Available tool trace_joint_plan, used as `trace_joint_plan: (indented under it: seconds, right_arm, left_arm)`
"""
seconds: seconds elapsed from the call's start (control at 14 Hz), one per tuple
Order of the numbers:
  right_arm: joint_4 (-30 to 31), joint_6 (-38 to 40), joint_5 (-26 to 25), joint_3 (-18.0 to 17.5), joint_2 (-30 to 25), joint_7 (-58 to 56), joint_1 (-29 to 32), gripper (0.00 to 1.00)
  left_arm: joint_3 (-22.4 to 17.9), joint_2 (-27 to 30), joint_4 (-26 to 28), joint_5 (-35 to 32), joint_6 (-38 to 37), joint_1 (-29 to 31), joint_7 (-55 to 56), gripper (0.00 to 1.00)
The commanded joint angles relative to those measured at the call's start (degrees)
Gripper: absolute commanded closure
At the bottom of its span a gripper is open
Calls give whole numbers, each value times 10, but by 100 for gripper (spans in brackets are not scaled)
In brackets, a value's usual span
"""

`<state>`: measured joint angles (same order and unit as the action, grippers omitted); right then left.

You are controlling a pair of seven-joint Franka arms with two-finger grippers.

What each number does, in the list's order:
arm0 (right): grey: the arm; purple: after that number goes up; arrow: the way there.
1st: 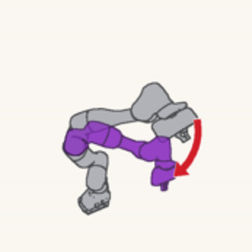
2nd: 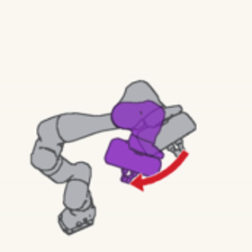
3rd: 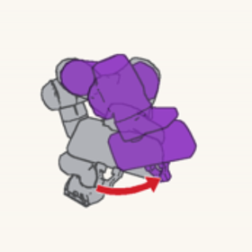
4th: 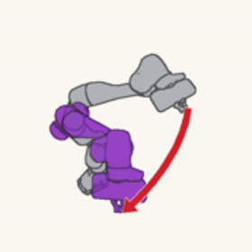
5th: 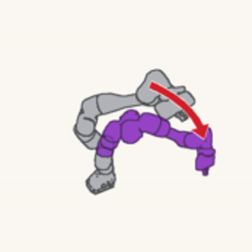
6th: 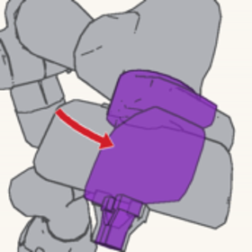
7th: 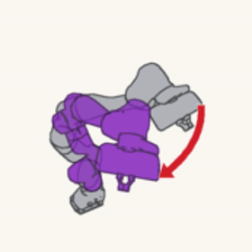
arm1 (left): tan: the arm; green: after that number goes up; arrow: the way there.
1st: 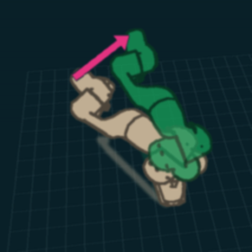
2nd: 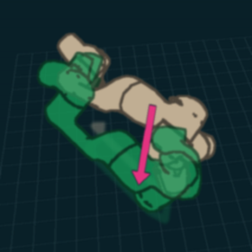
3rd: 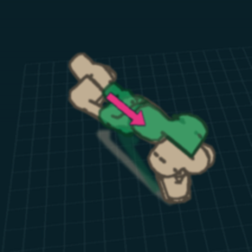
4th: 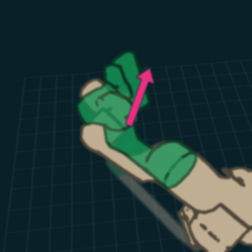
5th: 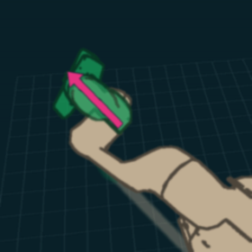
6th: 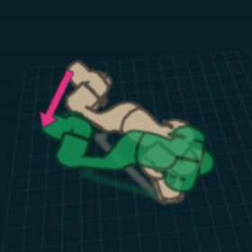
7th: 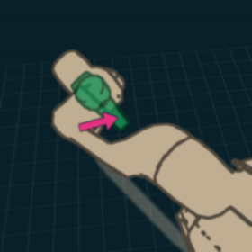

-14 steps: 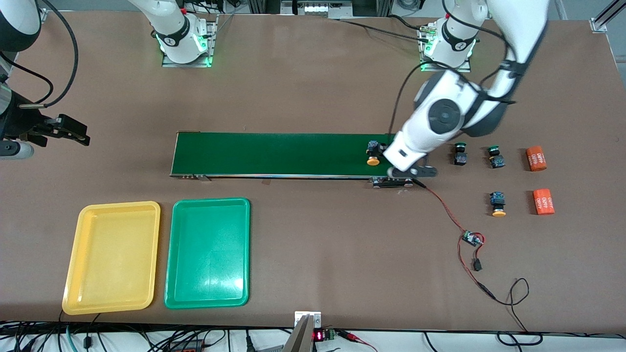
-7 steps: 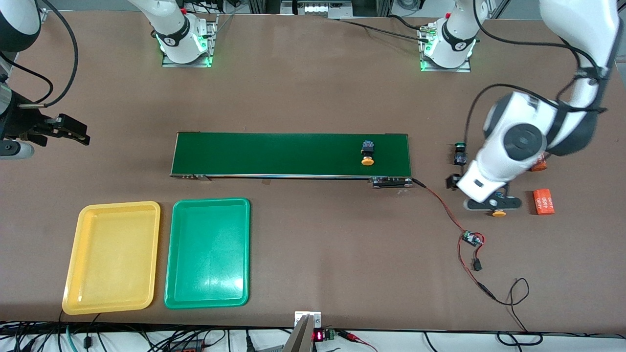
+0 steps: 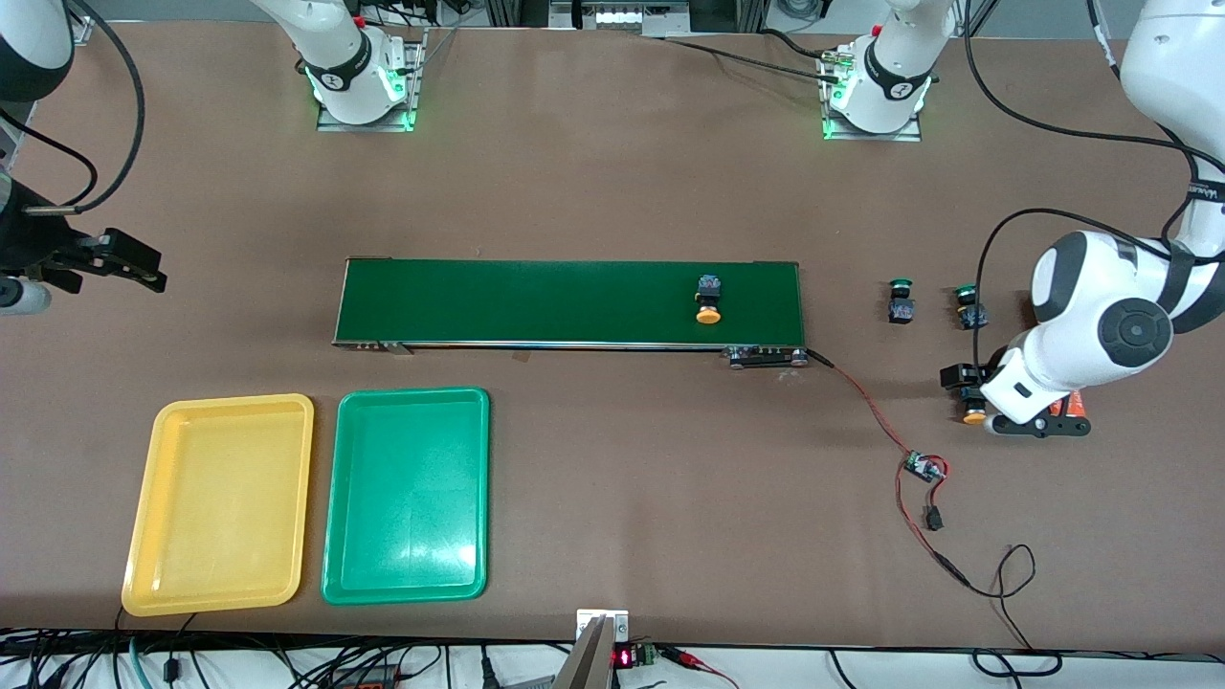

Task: Sort buttons by color to trays
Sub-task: 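Move the left gripper back to the second yellow-capped button, then grasp the second yellow-capped button with the left gripper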

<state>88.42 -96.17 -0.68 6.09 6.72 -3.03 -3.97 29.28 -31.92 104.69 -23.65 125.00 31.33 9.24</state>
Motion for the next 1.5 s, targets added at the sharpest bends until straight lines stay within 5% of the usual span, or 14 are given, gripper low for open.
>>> trace_joint_plan:
  seconds: [0.0, 0.43, 0.64, 0.93, 1.14, 1.43]
  right_arm:
    - [11, 5, -6, -6, -14, 3, 16, 0]
    - [-1, 34, -4, -6, -16, -2, 37, 0]
    - [-16, 35, -5, -13, -14, 5, 33, 0]
    - [-17, 16, 68, -16, 26, 5, 17, 0]
    - [-16, -2, 65, -16, 37, 5, -2, 0]
    - [-16, -31, 53, -11, 37, 3, 6, 0]
  left_arm:
    - [10, -25, 16, -14, 43, 33, -30, 2]
    - [4, -54, 31, -15, 84, 52, -40, 5]
    - [3, -67, 31, -15, 84, 55, -40, 34]
    - [3, -69, 31, -15, 81, 56, -40, 74]
    - [14, -46, 25, -15, 36, 51, -34, 76]
    - [103, 0, 13, -6, -75, 51, -9, 76]
